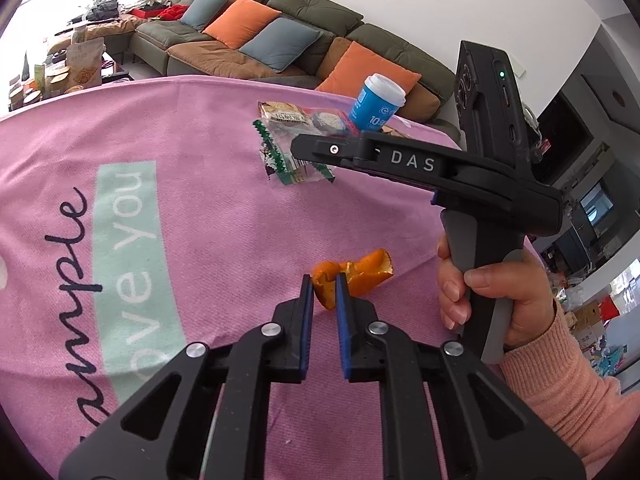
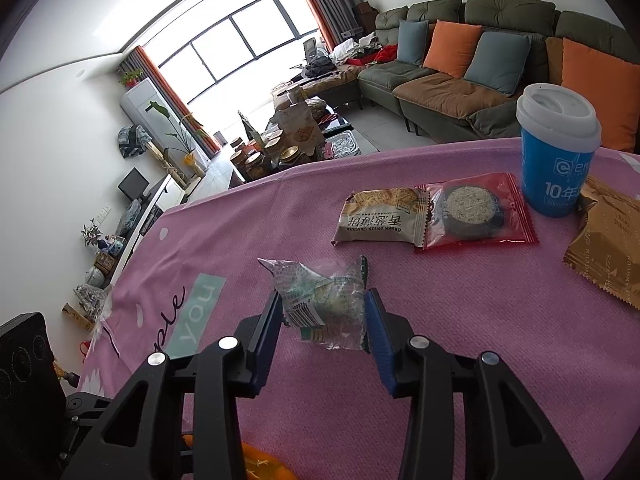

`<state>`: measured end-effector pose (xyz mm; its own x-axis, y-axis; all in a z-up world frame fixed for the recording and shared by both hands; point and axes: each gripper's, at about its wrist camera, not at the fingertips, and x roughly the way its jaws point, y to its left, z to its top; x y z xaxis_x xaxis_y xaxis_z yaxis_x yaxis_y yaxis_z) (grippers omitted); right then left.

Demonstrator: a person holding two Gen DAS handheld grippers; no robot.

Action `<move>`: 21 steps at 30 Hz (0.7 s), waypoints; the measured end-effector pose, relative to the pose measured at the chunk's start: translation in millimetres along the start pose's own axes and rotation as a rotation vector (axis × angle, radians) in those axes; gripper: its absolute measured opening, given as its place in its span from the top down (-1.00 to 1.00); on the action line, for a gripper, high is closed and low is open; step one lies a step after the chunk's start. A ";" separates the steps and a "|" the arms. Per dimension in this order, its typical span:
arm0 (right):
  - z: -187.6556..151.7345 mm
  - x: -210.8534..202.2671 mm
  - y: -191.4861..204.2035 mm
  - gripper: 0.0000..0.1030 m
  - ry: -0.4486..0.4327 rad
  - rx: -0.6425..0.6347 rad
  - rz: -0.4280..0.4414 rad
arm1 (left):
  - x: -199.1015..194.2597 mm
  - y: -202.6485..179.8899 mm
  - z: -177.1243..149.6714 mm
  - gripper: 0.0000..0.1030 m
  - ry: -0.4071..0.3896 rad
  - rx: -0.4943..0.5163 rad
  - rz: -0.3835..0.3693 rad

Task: Collect trash
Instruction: 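Grasp the remaining orange peel with the left gripper while the right gripper grasps the clear green-trimmed plastic bag, then carry the orange peel and the plastic bag over the teal bin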

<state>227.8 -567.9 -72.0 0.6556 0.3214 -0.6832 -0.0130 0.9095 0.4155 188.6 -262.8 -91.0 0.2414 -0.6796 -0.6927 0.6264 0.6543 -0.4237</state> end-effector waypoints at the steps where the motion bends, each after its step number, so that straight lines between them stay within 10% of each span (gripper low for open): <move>1: -0.8 0.9 -0.1 0.57 0.007 -0.001 0.003 | -4.6 3.0 -1.4 0.79 -0.007 -0.007 0.006; 21: -28.0 -30.9 72.0 0.63 -0.068 -0.132 0.111 | -130.3 69.3 -49.6 0.79 -0.197 -0.136 0.140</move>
<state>185.4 -505.0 -37.8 0.6938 0.4074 -0.5939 -0.1841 0.8976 0.4006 163.8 -112.4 -59.0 0.4666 -0.6221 -0.6288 0.4748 0.7759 -0.4153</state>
